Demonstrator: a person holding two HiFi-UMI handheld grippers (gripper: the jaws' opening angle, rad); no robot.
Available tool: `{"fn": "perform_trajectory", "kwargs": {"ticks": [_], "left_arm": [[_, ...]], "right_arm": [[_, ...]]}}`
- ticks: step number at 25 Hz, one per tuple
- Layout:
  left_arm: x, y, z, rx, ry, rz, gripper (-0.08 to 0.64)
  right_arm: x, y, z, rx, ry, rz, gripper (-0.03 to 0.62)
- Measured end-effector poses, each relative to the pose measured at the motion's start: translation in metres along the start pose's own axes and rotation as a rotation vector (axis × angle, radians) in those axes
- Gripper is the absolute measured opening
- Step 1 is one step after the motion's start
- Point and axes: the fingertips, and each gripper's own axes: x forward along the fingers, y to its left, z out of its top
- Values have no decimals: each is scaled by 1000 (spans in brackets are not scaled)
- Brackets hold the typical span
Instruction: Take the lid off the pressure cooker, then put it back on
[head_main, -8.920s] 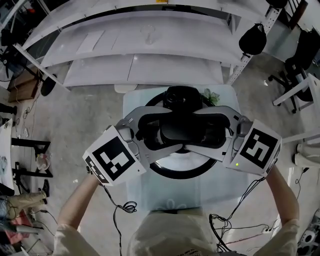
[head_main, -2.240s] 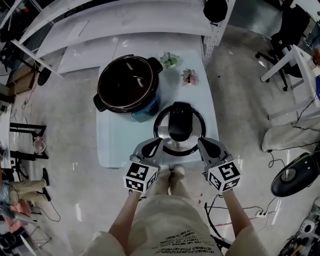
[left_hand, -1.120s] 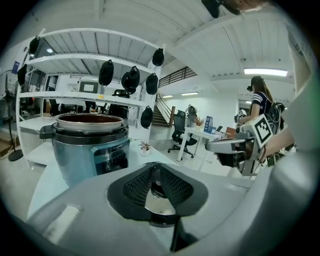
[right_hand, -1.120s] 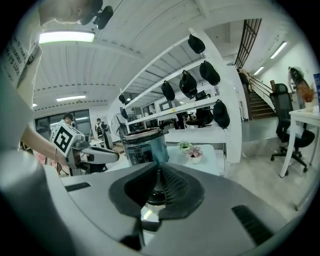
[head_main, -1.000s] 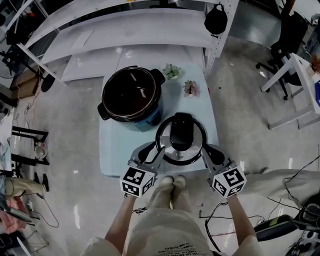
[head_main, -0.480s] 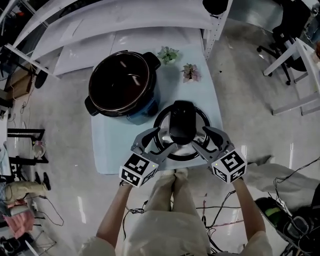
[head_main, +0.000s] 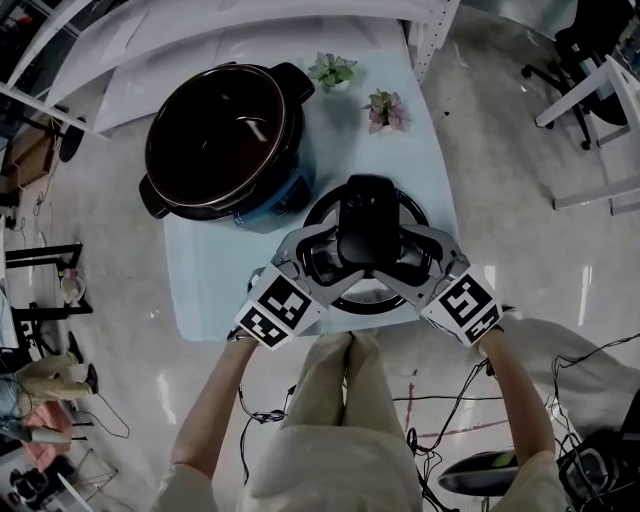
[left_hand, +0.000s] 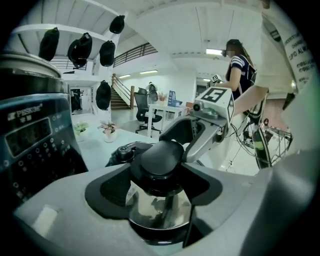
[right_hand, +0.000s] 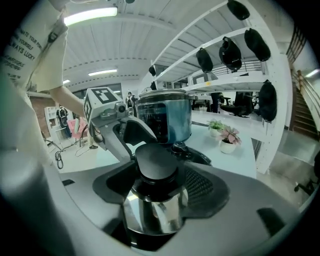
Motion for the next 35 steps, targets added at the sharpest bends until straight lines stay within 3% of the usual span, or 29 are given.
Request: {"fn": "perform_trajectory", "kwargs": {"ticks": [12, 18, 27, 35], "left_arm": [[16, -3, -3, 181, 46, -107, 296], [19, -5, -2, 252, 55, -154, 296], [19, -7, -3, 232, 46, -211, 285], [19, -6, -2, 213, 87, -213, 281]], "right_arm": [[15, 2, -2, -119, 53, 90, 295], [18, 4, -4, -131, 59, 127, 288], [19, 5, -4, -109, 53, 153, 284], [18, 5, -3, -95, 70, 151, 281]]}}
